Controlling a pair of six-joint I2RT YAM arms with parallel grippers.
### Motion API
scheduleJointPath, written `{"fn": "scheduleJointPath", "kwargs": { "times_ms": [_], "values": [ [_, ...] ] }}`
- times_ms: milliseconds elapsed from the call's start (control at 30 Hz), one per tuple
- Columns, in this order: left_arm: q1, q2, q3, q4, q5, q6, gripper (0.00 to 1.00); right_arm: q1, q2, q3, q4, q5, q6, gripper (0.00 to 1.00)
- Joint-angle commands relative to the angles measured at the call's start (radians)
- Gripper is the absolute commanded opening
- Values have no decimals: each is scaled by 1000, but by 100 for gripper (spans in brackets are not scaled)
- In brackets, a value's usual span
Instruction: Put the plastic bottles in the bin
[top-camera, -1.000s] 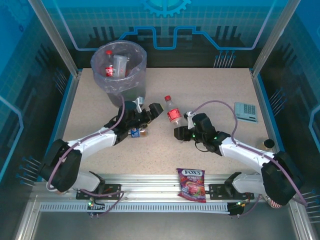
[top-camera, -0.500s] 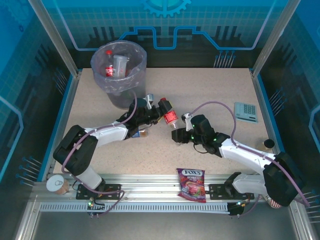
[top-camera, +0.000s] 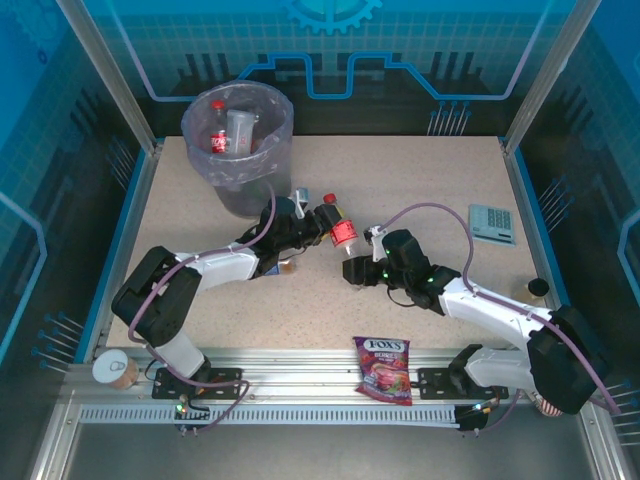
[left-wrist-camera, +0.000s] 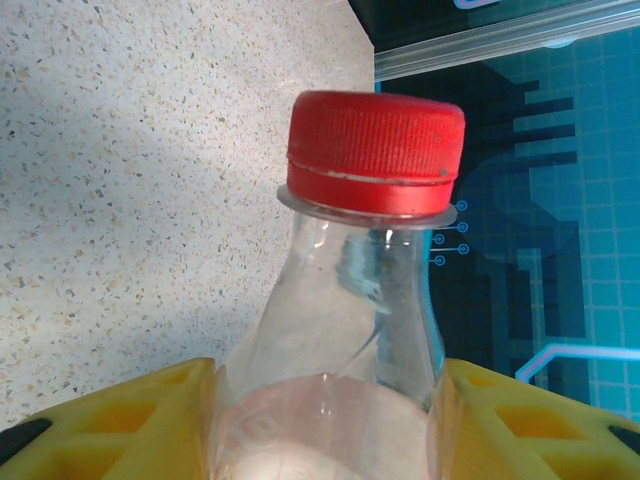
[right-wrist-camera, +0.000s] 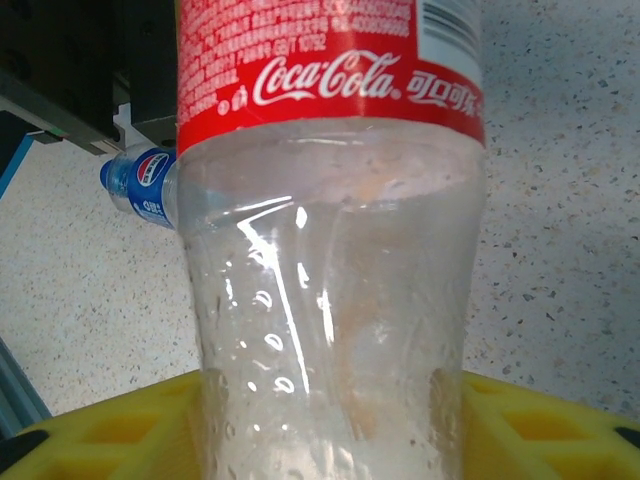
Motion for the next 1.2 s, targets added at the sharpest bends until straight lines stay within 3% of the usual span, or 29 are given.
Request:
{"fn": "scheduleJointPath", "kwargs": {
  "times_ms": [0, 100, 167, 233, 367, 467, 767, 1033, 1167],
  "values": [
    [-8, 1, 28, 17, 8, 11, 51, 16, -10, 18, 25, -21, -17, 62],
    [-9, 2, 28, 21, 7, 7, 54, 17, -8, 24, 22, -23, -21, 57],
    [-9, 12, 27, 50, 22, -10, 67, 17, -5, 23, 22, -27, -21, 51],
    [-10, 26, 24, 84, 32, -32, 71, 15, 2, 23, 28, -26, -21, 46],
    [-21, 33, 30, 54, 13, -14, 84, 17, 21, 23, 36, -17, -19, 45],
    [-25, 43, 34, 53, 6, -17, 87, 18, 26, 30, 46, -30, -21, 44],
    [-26, 56, 45, 65, 14, -22, 54, 18, 12, 35, 34, -24, -34, 48],
    [-25, -6, 82, -42, -1, 50, 52, -27, -66, 94, -129, -19, -126, 80],
    [-25, -45, 106, -71, -1, 72, 51, -111, -157, 122, -246, -33, -173, 89]
  ]
}}
